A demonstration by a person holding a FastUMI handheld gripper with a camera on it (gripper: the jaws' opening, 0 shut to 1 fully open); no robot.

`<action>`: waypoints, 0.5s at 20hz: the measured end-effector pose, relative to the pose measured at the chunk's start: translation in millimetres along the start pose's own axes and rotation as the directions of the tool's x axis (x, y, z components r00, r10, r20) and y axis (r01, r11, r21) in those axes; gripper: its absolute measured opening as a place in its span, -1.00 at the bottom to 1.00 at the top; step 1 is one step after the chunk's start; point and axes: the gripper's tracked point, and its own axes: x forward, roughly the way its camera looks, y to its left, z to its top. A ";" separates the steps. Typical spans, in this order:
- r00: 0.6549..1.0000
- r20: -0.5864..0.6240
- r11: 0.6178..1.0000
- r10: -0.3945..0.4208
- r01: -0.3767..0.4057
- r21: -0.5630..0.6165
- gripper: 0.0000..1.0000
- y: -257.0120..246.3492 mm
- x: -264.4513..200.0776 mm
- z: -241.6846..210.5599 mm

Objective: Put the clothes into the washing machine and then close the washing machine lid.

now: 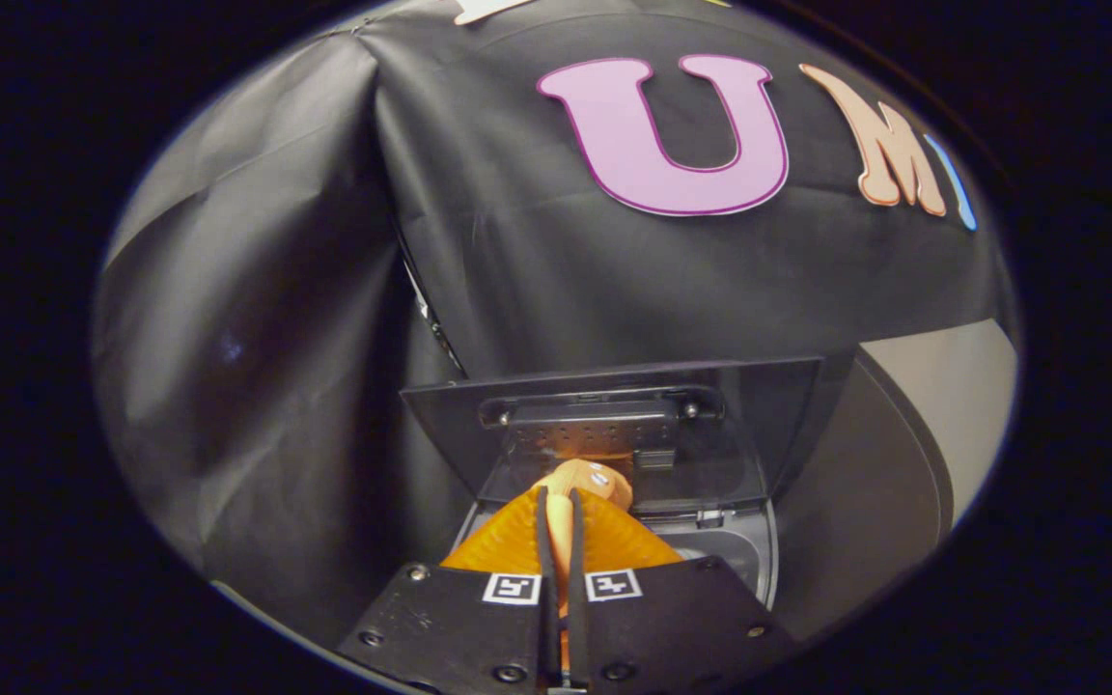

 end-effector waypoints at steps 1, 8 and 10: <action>1.000 0.015 1.000 -0.019 0.019 0.009 -0.90 -2.1 4.7 4.1; 0.985 0.155 0.984 -0.074 0.047 0.172 0.07 -13.6 27.1 55.1; 0.983 0.152 0.978 -0.104 0.074 0.193 0.40 -23.7 41.0 57.9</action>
